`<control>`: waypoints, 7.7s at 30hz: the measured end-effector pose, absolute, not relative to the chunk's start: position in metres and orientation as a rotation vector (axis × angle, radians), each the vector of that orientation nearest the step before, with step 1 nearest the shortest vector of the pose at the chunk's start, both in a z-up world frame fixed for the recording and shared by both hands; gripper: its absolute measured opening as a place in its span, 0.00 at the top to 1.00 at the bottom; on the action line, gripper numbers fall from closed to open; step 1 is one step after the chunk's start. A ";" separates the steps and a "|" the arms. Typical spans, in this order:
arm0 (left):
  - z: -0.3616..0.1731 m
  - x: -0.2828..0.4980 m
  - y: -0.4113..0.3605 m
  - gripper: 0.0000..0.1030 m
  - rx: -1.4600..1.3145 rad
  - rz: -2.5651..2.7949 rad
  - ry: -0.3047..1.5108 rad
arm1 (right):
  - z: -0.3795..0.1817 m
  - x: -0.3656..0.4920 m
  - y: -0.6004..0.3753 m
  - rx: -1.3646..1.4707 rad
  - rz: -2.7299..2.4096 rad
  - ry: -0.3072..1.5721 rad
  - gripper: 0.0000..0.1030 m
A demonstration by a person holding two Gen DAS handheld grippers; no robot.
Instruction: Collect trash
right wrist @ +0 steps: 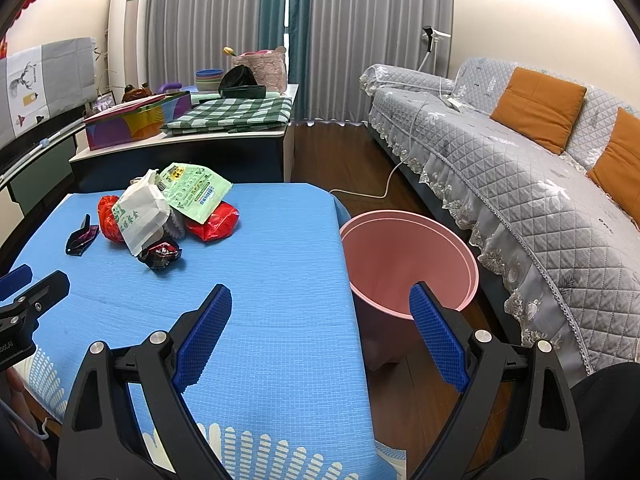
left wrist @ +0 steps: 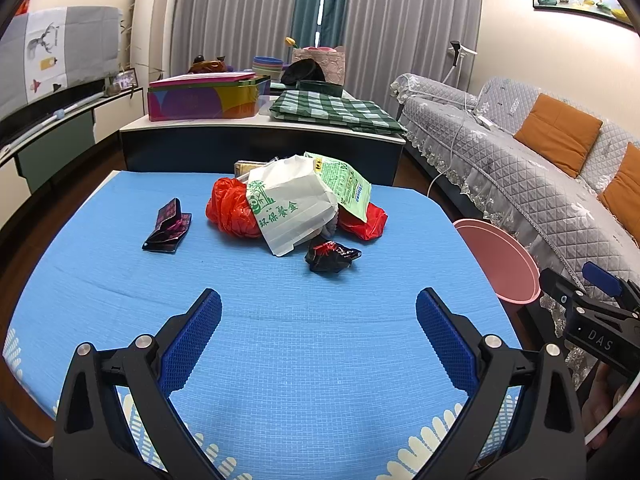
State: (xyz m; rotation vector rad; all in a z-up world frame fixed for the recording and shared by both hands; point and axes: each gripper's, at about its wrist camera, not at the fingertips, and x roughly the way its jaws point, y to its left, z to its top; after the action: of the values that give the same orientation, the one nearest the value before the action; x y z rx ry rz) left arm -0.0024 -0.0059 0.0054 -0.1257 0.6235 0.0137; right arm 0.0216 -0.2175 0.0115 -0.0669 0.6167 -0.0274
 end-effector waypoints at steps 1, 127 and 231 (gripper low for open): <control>0.005 -0.002 -0.006 0.08 -0.126 0.014 0.624 | 0.011 0.022 -0.217 -0.067 -0.027 0.616 0.14; 0.001 0.096 0.150 0.99 -0.243 0.162 0.705 | 0.024 0.145 -0.051 -0.062 0.742 0.611 0.85; -0.011 0.202 -0.230 0.75 -0.103 -0.453 0.739 | 0.040 0.179 -0.421 0.046 -0.070 0.570 0.61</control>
State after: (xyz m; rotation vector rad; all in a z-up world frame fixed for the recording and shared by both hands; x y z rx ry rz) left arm 0.2018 -0.2296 -0.0114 -0.1035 0.7385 -0.4534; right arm 0.1791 -0.4210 0.0398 0.0464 0.5702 -0.0699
